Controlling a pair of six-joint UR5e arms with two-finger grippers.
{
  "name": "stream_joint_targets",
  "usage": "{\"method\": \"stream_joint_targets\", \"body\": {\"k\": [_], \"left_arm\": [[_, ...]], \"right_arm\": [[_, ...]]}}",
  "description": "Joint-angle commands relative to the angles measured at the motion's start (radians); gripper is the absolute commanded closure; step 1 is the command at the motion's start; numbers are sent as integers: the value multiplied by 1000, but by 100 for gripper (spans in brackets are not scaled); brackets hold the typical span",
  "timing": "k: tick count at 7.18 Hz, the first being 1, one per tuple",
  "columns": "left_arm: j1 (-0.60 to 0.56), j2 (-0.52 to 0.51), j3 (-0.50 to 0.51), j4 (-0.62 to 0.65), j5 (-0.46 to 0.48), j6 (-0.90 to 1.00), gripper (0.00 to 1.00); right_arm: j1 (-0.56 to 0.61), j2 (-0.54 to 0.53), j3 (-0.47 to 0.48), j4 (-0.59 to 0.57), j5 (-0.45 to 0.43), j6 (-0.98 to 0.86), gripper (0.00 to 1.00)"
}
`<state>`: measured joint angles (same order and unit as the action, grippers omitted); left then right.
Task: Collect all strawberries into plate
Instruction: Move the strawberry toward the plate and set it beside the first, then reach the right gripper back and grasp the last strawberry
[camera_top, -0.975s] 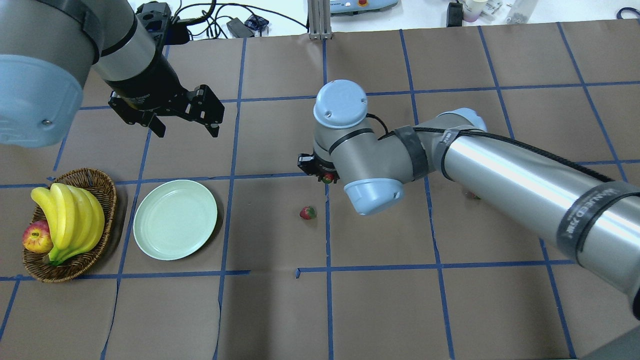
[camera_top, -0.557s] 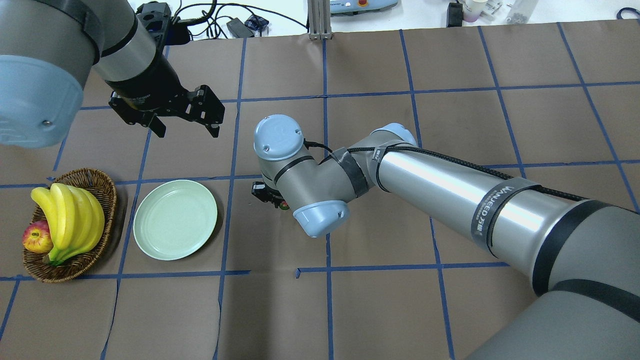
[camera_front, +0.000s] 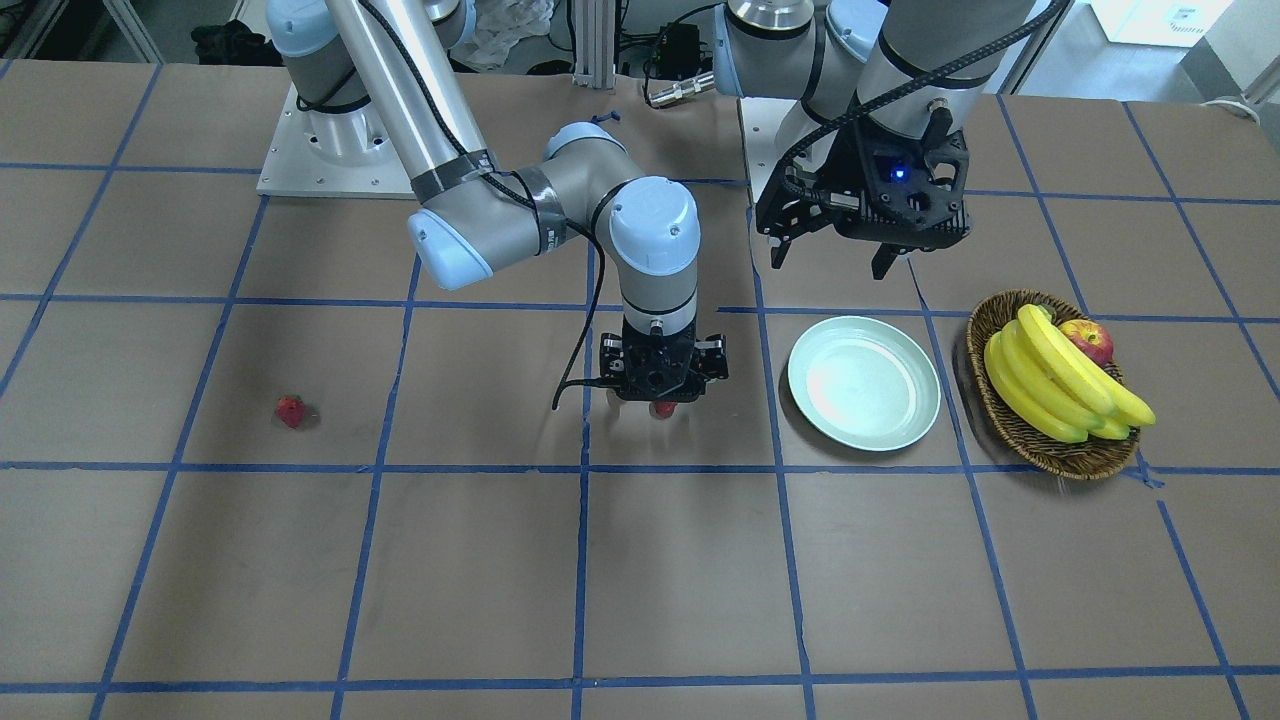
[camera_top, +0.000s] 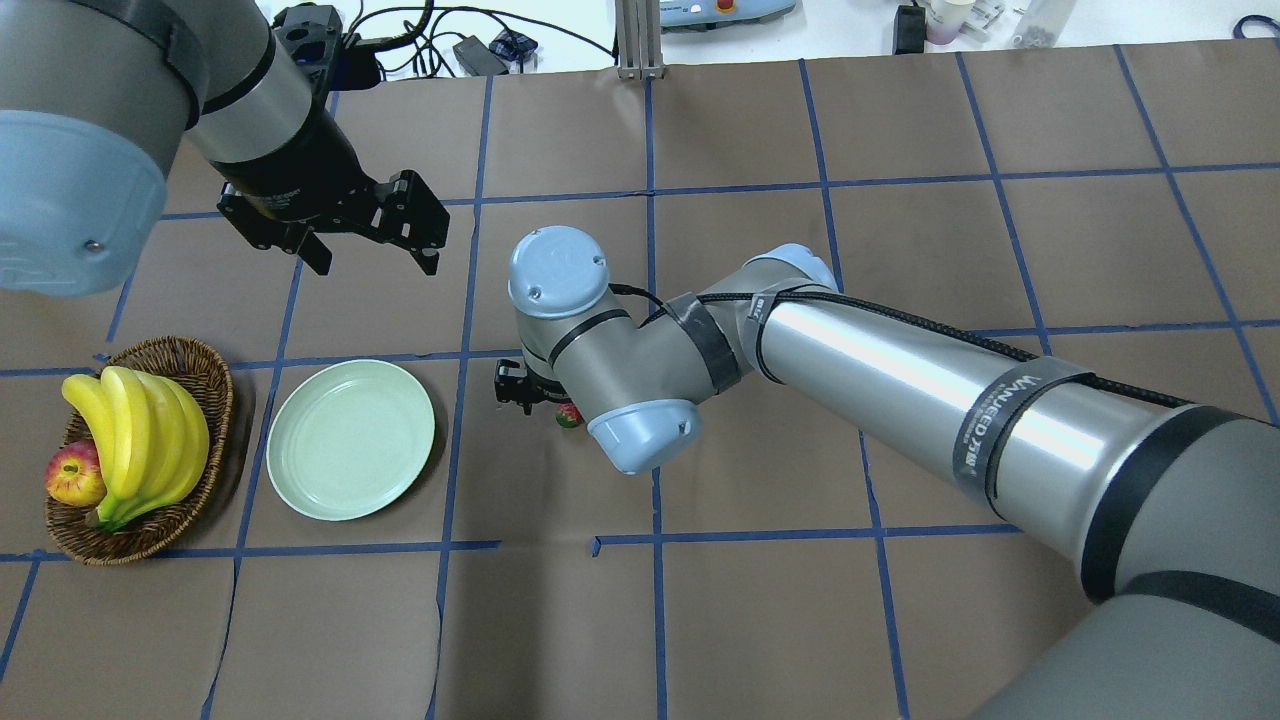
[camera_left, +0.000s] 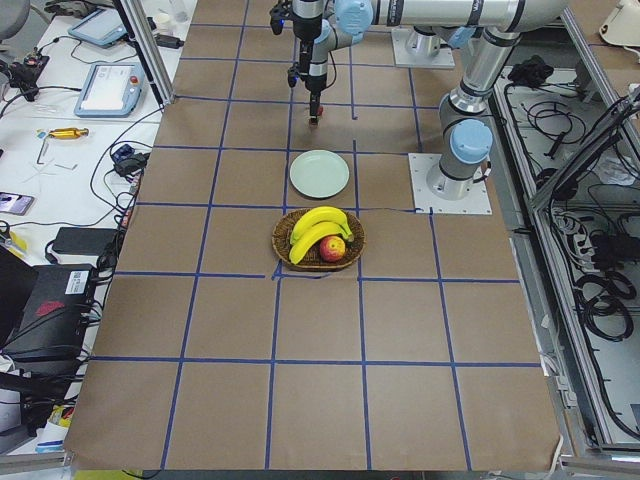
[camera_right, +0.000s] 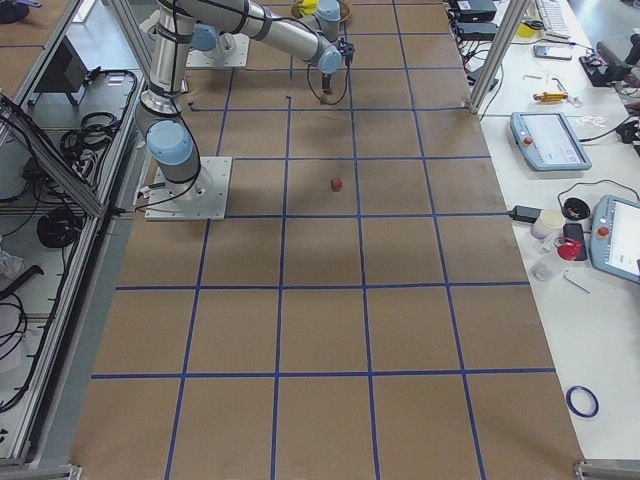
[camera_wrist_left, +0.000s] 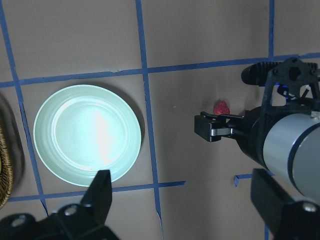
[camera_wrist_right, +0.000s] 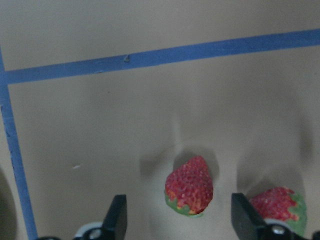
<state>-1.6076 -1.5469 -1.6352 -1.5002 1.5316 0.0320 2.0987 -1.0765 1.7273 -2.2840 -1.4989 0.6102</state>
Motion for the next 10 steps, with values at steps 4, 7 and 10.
{"method": "stream_joint_targets", "body": {"k": [4, 7, 10], "left_arm": [[0, 1, -2, 0, -1, 0, 0], [0, 1, -2, 0, 1, 0, 0], [0, 1, -2, 0, 1, 0, 0]], "right_arm": [[-465, -155, 122, 228, -116, -560, 0], [-737, -218, 256, 203, -113, -902, 0], [-764, -215, 374, 5, -109, -938, 6]]}}
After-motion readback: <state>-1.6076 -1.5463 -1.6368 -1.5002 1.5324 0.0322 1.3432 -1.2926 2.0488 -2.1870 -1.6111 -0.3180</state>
